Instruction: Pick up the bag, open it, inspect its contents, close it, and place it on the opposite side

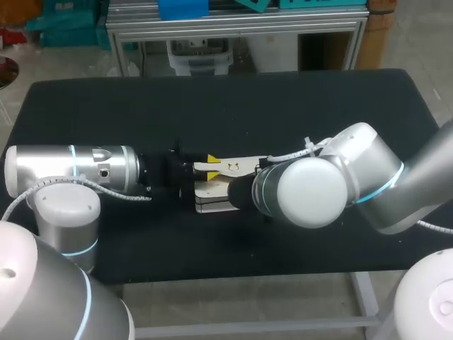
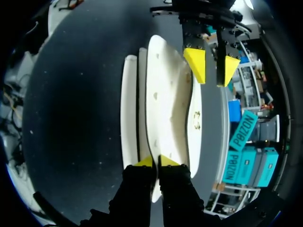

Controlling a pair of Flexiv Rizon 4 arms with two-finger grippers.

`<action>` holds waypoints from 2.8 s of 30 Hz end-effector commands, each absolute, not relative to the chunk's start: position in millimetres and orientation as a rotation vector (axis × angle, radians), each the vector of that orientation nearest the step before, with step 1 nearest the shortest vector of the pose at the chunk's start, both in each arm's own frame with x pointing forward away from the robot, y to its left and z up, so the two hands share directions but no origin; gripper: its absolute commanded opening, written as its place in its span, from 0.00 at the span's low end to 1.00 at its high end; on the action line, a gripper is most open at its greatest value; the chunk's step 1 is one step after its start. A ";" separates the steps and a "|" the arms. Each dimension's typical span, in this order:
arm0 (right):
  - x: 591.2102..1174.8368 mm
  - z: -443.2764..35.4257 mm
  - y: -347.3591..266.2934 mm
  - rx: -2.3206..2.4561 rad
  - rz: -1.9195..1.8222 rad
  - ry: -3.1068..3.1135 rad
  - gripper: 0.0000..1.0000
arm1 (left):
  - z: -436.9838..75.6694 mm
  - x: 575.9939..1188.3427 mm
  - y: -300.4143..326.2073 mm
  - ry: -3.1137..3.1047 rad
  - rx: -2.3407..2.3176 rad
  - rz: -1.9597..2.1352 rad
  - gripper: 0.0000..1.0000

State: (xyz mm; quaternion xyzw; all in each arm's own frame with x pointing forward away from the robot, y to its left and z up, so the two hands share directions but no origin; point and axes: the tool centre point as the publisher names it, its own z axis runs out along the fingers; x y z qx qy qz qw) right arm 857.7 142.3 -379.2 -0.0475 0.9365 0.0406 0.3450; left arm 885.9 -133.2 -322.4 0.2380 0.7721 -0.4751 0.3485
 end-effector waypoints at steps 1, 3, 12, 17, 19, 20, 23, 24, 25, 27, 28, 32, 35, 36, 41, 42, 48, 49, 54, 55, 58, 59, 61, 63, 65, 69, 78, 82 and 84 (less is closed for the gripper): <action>855.5 -382.9 139.0 -0.114 0.125 2.260 0.00 | -319.4 889.9 -124.8 2.008 0.579 -1.272 0.24; 855.5 -382.9 139.0 -0.114 0.125 2.260 0.00 | -324.0 898.2 -131.8 2.036 0.543 -1.256 0.19; 855.5 -382.9 139.0 -0.114 0.125 2.260 0.00 | -339.9 902.3 -137.6 2.100 0.565 -1.191 0.14; 855.5 -382.9 139.0 -0.114 0.125 2.260 0.00 | -337.0 894.2 -132.9 2.088 0.569 -1.193 0.15; 855.5 -382.9 139.0 -0.114 0.125 2.260 0.00 | -337.2 891.2 -130.9 2.092 0.568 -1.185 0.18; 855.5 -382.9 139.0 -0.114 0.125 2.260 0.00 | -337.1 889.9 -129.7 2.095 0.565 -1.181 0.20; 855.5 -382.9 139.0 -0.114 0.125 2.260 0.11 | -336.8 886.8 -126.6 2.111 0.554 -1.181 0.33; 853.8 -381.0 139.2 -0.114 0.127 2.261 0.44 | -336.5 885.9 -125.6 2.120 0.544 -1.187 0.37; 852.7 -380.0 139.3 -0.114 0.128 2.261 0.97 | -336.1 885.4 -124.9 2.122 0.542 -1.190 0.40; 847.6 -375.5 139.5 -0.107 0.137 2.265 1.00 | -334.6 883.6 -122.7 2.122 0.525 -1.183 0.43; 844.9 -373.1 139.3 -0.107 0.141 2.263 1.00 | -332.7 882.4 -121.0 2.130 0.515 -1.189 0.46; 835.8 -361.1 138.2 -0.100 0.165 2.274 1.00 | -328.2 878.5 -117.9 2.137 0.506 -1.178 0.66; 830.6 -348.7 135.6 -0.081 0.197 2.272 1.00 | -320.0 877.3 -115.4 2.140 0.466 -1.204 0.74; 829.8 -344.6 134.3 -0.070 0.203 2.283 1.00 | -315.7 877.7 -113.9 2.143 0.444 -1.222 0.75; 827.2 -324.6 126.0 -0.036 0.316 2.328 1.00 | -292.8 879.0 -105.1 2.221 0.296 -1.273 0.85; 827.1 -322.2 124.5 -0.023 0.316 2.344 1.00 | -290.9 879.2 -103.9 2.247 0.277 -1.273 0.87; 834.8 -306.9 117.4 -0.014 0.340 2.520 1.00 | -284.7 882.9 -93.1 2.489 0.122 -1.239 1.00; 835.9 -304.6 117.5 -0.021 0.325 2.538 1.00 | -284.9 882.4 -91.1 2.511 0.114 -1.222 1.00; 842.1 -292.5 115.9 -0.058 0.301 2.633 1.00 | -288.3 879.8 -82.4 2.623 0.089 -1.141 1.00; 843.3 -290.3 115.9 -0.062 0.281 2.650 1.00 | -287.8 879.5 -79.8 2.639 0.073 -1.129 1.00; 847.2 -283.8 115.1 -0.075 0.255 2.711 1.00 | -287.6 877.8 -73.0 2.697 0.053 -1.080 1.00; 848.9 -281.8 114.6 -0.072 0.243 2.730 1.00 | -288.0 877.8 -71.2 2.722 0.054 -1.066 1.00; 851.6 -277.6 114.7 -0.085 0.217 2.780 1.00 | -288.9 878.3 -67.6 2.769 0.020 -1.053 1.00; 854.9 -274.3 114.7 -0.094 0.215 2.828 1.00 | -290.7 879.1 -64.1 2.816 -0.015 -1.039 1.00; 858.8 -271.3 113.0 -0.087 0.214 2.874 1.00 | -291.2 880.1 -60.4 2.862 -0.062 -1.036 1.00; 863.8 -267.6 106.8 -0.083 0.299 2.950 1.00 | -293.3 879.9 -53.2 2.946 -0.162 -1.010 1.00; 869.3 -270.2 99.8 -0.103 0.596 3.050 1.00 | -296.4 880.4 -46.4 3.020 -0.345 -0.973 1.00; 869.3 -270.2 99.8 -0.103 0.596 3.050 1.00 | -296.4 880.4 -46.4 3.020 -0.345 -0.973 1.00; 869.3 -270.2 99.8 -0.103 0.596 3.050 1.00 | -296.4 880.4 -46.4 3.020 -0.345 -0.973 1.00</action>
